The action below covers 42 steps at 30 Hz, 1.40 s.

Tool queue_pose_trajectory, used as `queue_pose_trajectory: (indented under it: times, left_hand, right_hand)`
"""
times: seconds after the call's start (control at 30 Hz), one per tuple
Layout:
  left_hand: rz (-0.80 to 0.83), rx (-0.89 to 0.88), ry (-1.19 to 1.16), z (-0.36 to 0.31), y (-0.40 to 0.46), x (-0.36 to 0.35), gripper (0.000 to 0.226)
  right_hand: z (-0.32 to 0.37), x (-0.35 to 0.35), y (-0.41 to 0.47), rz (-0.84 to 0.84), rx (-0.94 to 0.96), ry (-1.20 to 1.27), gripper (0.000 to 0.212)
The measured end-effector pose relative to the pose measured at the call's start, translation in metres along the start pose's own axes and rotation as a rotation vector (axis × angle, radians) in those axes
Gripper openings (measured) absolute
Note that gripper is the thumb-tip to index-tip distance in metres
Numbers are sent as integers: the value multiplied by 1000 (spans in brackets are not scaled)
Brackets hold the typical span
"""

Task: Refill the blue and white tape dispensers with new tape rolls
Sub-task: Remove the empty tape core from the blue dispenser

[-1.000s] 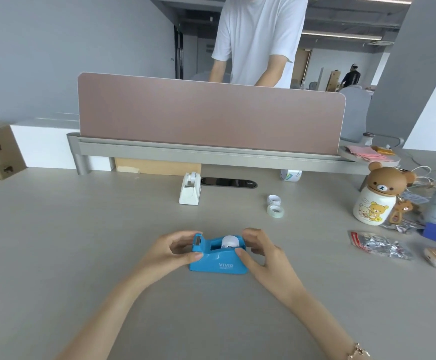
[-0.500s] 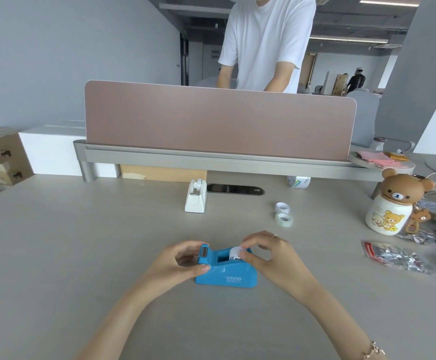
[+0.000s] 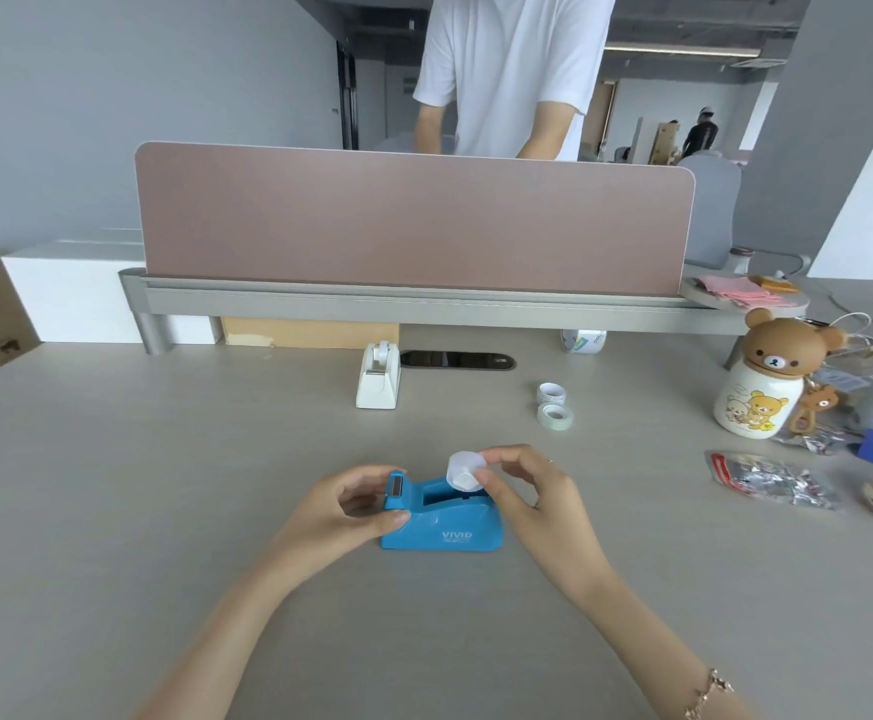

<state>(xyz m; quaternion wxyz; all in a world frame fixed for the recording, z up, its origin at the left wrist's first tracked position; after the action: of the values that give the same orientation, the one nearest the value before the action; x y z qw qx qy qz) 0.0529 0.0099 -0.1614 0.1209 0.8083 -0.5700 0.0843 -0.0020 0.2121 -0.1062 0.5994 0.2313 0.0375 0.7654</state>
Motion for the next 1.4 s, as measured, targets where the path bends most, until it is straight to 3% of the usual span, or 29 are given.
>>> queue_pose_trajectory:
  times: [0.1, 0.2, 0.37, 0.53, 0.97, 1.4]
  left_hand:
    - [-5, -29, 63, -6, -6, -1, 43]
    - [-156, -216, 262, -30, -18, 5, 52]
    - [-278, -384, 244, -58, -36, -2, 43]
    - [-253, -364, 174, -63, -40, -10, 23]
    - [-287, -374, 158, -68, -44, -8, 20]
    - [-279, -396, 215, -69, -45, -12, 28]
  right_hand:
    - [3, 1, -2, -26, -26, 88, 9]
    - [1, 1, -4, -56, -35, 110, 11]
    - [1, -4, -11, -62, -32, 136, 11]
    - [9, -7, -18, -33, -11, 141, 9]
    - [21, -19, -23, 92, 58, 92, 17]
    - [23, -15, -27, -39, 180, -154, 19]
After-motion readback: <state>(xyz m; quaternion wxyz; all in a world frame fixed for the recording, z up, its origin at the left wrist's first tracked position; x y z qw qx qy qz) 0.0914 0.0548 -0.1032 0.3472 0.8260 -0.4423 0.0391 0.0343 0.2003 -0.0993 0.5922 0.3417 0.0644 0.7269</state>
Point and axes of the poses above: each hand's wrist, its own y-axis towards the middle knuckle, its own x-axis out of the back of the hand, z = x × y, the point moved 10 cm from there along y, towards the middle knuckle, and after that the axes turned 7 degrees about -z, right-handed, at the moved point
